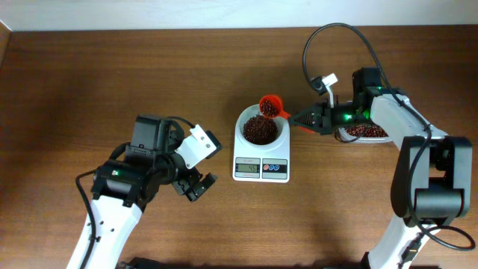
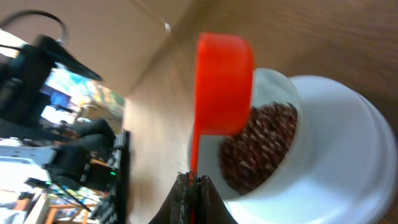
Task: Scoop and weigh 50g on scale
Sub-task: 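Tilt the scoop slowly to trickle beans into the bowl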
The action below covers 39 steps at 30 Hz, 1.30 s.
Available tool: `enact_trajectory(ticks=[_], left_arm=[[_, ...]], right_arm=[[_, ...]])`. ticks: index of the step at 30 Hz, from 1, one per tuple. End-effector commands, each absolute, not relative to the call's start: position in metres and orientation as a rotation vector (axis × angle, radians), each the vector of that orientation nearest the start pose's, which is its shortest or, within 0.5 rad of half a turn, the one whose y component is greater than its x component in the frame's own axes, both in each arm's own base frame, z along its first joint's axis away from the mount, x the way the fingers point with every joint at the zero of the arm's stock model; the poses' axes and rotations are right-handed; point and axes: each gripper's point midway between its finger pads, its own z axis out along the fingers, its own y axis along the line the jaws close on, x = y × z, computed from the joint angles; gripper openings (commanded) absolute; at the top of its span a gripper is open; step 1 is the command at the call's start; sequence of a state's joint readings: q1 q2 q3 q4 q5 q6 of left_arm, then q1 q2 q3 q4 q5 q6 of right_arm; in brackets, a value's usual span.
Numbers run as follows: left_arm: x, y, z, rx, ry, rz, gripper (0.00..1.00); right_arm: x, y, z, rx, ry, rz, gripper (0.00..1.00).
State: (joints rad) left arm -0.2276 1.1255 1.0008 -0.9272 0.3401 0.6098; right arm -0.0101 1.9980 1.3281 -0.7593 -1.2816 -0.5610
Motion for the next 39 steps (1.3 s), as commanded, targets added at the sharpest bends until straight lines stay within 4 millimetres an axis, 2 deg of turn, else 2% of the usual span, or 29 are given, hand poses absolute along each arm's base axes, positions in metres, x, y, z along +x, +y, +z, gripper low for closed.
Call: enact_trajectory(ticks=[1,14,15,16,17,18,19,21,36,39], left_arm=[[0.257,-0.117,0.183,1.149,2.259,-0.287,0.99],[0.256,-0.117,0.183,1.149,2.259,-0.288,0.99],[0.256,-0.117,0.183,1.149,2.26,-0.287,0.99],[0.256,-0.117,0.183,1.149,2.259,-0.288,0.99],[0.256,-0.117,0.183,1.149,2.259,-0.288,0.99],[0.256,-0.117,0.183,1.149,2.259,-0.288,0.99],[0.256,-0.117,0.183,1.149,2.259,-0.288,0.99],[0.256,-0.117,0.183,1.149,2.259,-0.288,0.99],[0.257,-0.117,0.183,1.149,2.259,-0.288,0.99],[0.256,-0.117,0.183,1.149,2.259,-0.288,0.99]], right_arm=[[0.38,0.158,0.117,-0.735,2.171,1.445,0.04],[0.38,0.158,0.118,-0.735,2.169,1.449,0.04],[0.38,0.159,0.12,-0.716,2.168,1.472,0.04],[0.379,0.162,0.13,-0.675,2.132,1.551,0.04],[0.376,0.167,0.149,-0.673,2.018,1.652,0.04],[0.382,0.154,0.109,-0.67,2.266,1.421,0.04],[0.383,0.152,0.105,-0.61,2.327,1.416,0.04],[0.382,0.155,0.111,-0.619,2.286,1.452,0.04],[0.382,0.156,0.115,-0.616,2.266,1.478,0.04],[0.381,0.159,0.12,-0.612,2.234,1.519,0.04]])
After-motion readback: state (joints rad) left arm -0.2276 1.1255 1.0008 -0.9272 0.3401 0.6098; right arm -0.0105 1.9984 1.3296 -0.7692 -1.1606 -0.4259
